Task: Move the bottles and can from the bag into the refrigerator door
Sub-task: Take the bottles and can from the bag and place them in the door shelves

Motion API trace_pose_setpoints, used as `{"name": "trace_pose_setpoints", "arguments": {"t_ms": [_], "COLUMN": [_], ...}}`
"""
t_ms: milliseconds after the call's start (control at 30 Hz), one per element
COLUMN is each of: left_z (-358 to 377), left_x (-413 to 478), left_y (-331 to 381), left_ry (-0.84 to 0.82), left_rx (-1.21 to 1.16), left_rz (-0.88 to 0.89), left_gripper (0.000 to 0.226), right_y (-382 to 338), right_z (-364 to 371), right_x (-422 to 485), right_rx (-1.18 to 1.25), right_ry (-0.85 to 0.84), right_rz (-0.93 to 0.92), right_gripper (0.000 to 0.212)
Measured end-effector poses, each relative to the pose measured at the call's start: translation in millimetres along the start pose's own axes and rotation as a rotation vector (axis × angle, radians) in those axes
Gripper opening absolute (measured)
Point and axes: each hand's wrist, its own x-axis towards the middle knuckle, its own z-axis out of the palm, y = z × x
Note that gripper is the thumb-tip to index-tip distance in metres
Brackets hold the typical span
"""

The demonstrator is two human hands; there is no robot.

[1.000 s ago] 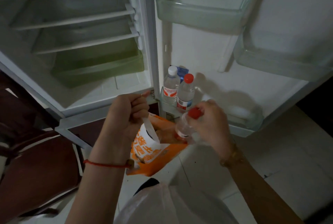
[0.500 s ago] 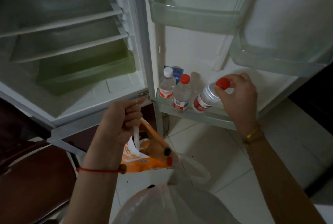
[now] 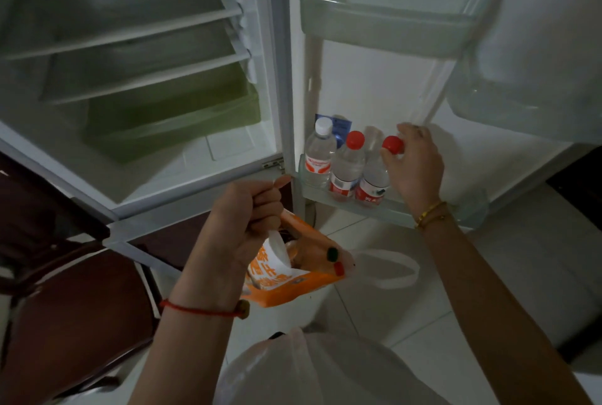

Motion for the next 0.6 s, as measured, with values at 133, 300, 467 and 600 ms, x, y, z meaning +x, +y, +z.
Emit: {"name": "trace_pose_setpoints", "arguments": {"t_ms": [133, 300, 467, 600], "left_z": [9.9, 17.5, 18.9, 19.9], "left_x": [-0.4, -4.4, -10.2, -17.9], "left_y": [-0.6, -1.5, -7.4, -10.3], "left_ry": [-0.020, -0.035, -0.055, -0.064], "left_rx": [0.002, -0.032, -0.046, -0.024], "left_rz": [-0.011, 0.025, 0.025, 0.028], "left_gripper": [0.024, 0.025, 0.025, 0.025], "right_y": [-4.4, 1.9, 33.4, 40.3], "right_z": [0.9, 12.7, 51.8, 81.9], "right_x": [-11.7, -74.3, -130.8, -150.8], "right_rx": [0.066, 0.102, 0.001, 0.018], "right_ry": [0.042, 0.046, -0.890, -1.066], "right_rz": [-0.003, -0.077, 0.192, 0.370], "right_gripper": [0.049, 0.022, 0.039, 0.037]}}
